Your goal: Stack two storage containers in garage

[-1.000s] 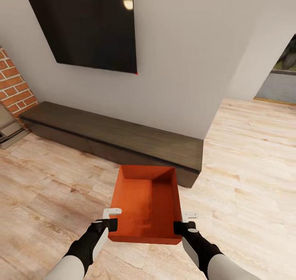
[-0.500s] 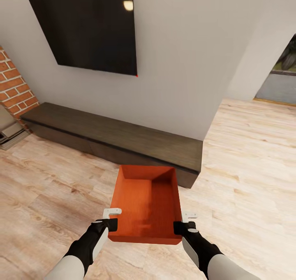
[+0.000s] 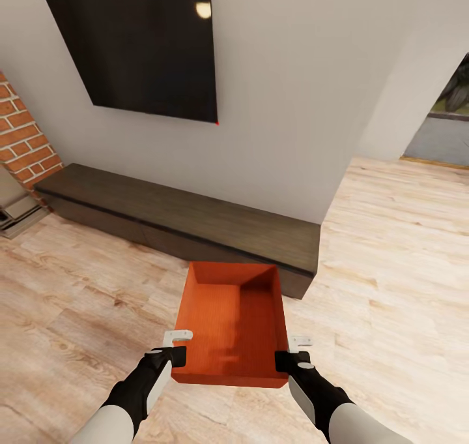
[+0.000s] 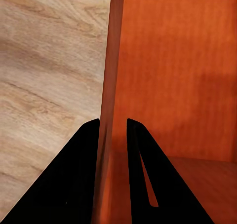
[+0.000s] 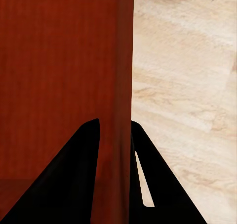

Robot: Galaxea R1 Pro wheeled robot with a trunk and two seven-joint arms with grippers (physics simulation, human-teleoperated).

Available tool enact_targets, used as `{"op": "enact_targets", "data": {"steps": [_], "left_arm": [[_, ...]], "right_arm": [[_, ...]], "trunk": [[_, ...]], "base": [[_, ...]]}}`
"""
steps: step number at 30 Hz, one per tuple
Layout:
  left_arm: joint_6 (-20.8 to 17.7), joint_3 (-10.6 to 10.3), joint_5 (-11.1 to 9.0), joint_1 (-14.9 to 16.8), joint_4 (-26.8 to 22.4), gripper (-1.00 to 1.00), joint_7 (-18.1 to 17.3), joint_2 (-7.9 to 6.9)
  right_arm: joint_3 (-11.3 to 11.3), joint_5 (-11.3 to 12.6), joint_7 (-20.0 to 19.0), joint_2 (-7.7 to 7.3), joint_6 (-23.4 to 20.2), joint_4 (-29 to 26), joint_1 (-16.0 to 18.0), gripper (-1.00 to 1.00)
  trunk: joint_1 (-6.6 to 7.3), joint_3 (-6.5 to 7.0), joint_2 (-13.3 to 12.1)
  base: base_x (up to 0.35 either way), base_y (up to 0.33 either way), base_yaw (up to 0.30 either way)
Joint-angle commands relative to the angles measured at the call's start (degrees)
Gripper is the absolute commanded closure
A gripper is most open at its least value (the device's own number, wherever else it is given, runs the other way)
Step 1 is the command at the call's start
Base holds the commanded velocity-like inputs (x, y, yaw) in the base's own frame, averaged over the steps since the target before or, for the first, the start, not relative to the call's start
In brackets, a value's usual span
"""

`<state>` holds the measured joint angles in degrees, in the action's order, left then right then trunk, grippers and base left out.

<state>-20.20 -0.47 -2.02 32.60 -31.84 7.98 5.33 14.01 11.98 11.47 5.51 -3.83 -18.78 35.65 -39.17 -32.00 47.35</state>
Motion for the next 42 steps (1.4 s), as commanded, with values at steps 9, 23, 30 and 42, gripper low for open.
{"op": "enact_targets", "data": {"steps": [9,23,30,42], "left_arm": [[-0.54,0.55,0.97,0.01,-0.13,1.00,1.51,-0.05],[-0.54,0.55,0.97,0.01,-0.15,1.00,1.51,-0.05],[-0.54,0.55,0.97,0.01,-0.14,1.00,1.51,-0.05],[-0.54,0.55,0.97,0.01,-0.15,1.00,1.51,-0.05]], "right_arm": [[-0.55,-0.82,0.66,-0.14,-0.30,-0.29,0.03,1.00],[-0.52,-0.84,0.63,-0.12,-0.30,-0.29,0.03,1.00],[-0.55,-0.82,0.57,-0.14,-0.30,-0.29,0.03,1.00],[-0.57,-0.83,0.65,-0.23,-0.30,-0.29,0.03,1.00]], "trunk": [[1.98,1.57,-3.58],[5.05,4.09,-9.20],[6.59,5.34,-12.01],[9.22,7.50,-16.82]], "base": [[0.000,0.000,0.000],[0.000,0.000,0.000],[0.000,0.000,0.000],[0.000,0.000,0.000]]}}
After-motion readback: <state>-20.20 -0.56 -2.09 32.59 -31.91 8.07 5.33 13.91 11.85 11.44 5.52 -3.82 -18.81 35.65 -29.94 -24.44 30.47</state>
